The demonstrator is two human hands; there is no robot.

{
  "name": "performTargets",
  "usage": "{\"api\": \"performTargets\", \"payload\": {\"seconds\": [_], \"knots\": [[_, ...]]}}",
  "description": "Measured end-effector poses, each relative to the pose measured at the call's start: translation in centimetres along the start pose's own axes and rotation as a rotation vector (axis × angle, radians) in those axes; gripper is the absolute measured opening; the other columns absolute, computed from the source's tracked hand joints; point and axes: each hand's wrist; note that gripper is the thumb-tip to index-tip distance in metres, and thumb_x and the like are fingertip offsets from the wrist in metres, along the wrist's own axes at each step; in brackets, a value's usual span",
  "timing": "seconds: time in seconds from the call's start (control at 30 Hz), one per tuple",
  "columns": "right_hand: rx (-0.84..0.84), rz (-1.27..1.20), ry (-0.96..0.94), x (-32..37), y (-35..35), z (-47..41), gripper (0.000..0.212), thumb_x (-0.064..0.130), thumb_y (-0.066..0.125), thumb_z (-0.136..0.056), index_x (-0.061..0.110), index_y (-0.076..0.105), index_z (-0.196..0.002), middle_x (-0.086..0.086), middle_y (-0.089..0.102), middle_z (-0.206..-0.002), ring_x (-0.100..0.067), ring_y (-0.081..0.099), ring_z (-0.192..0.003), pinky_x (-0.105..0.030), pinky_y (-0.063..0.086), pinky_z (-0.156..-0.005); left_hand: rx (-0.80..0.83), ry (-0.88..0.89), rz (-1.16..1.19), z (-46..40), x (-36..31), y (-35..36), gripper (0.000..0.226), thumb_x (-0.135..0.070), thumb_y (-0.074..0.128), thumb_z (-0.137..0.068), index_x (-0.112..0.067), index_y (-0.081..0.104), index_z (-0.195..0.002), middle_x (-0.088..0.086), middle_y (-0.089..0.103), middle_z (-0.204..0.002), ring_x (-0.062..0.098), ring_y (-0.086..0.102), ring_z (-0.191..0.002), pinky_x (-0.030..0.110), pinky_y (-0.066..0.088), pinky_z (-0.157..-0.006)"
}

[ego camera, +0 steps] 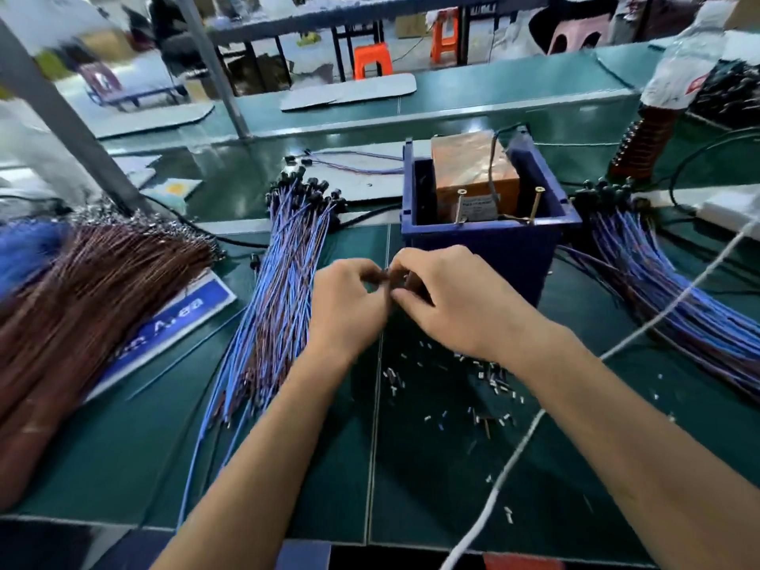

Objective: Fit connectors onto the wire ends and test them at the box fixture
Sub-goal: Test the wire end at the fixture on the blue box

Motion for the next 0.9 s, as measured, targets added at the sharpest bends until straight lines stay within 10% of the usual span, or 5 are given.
{"api": "performTargets", "payload": {"seconds": [0.2,0.37,0.73,0.9], "knots": [[0.269,0.171,0.042,1.7,3.3,-5.0,0.026,0.027,0.063,-0.097,0.021,0.063,-0.122,-0.012,0.064,-0.108,-0.033,0.063,-0.09,-0.036,0.057,-0.081,-0.312,-0.062,-0.423,-6.7,3.2,-2.1,0.023,-0.021,0.058,-0.09,-0.011,0.075,-0.103,0.016,0.068,-0.106,0.035,0.062,-0.102,0.037,0.046,-0.084],[0.344,0.222,0.125,3.4,6.7,-9.2,0.017,0.015,0.051,-0.099,0.011,0.049,-0.116,-0.016,0.059,-0.107,-0.043,0.061,-0.105,-0.039,0.044,-0.075,-0.178,-0.225,-0.661,-11.0,5.7,-3.1,0.031,-0.018,0.057,-0.094,-0.008,0.057,-0.124,0.021,0.052,-0.129,0.04,0.049,-0.121,0.043,0.043,-0.1],[0.276,0.317,0.154,4.3,8.2,-9.8,0.029,0.017,0.055,-0.1,0.007,0.043,-0.124,-0.02,0.065,-0.117,-0.043,0.065,-0.108,-0.04,0.042,-0.073,-0.246,-0.155,-0.547,-11.3,6.7,-3.6,0.012,-0.017,0.062,-0.095,-0.012,0.068,-0.104,0.011,0.07,-0.106,0.032,0.062,-0.105,0.038,0.047,-0.086],[0.15,-0.158,0.294,4.1,6.8,-8.5,0.033,0.033,0.064,-0.102,0.011,0.05,-0.121,-0.019,0.065,-0.107,-0.04,0.068,-0.091,-0.047,0.059,-0.078,-0.384,-0.147,-0.192,-10.8,3.2,-3.9,0.006,-0.014,0.056,-0.098,-0.008,0.057,-0.101,0.004,0.061,-0.087,0.027,0.053,-0.083,0.031,0.035,-0.072]]}}
Point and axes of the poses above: each hand's wrist, its own z-axis away from the middle knuckle, its own y-axis out of the palm, x = y × z
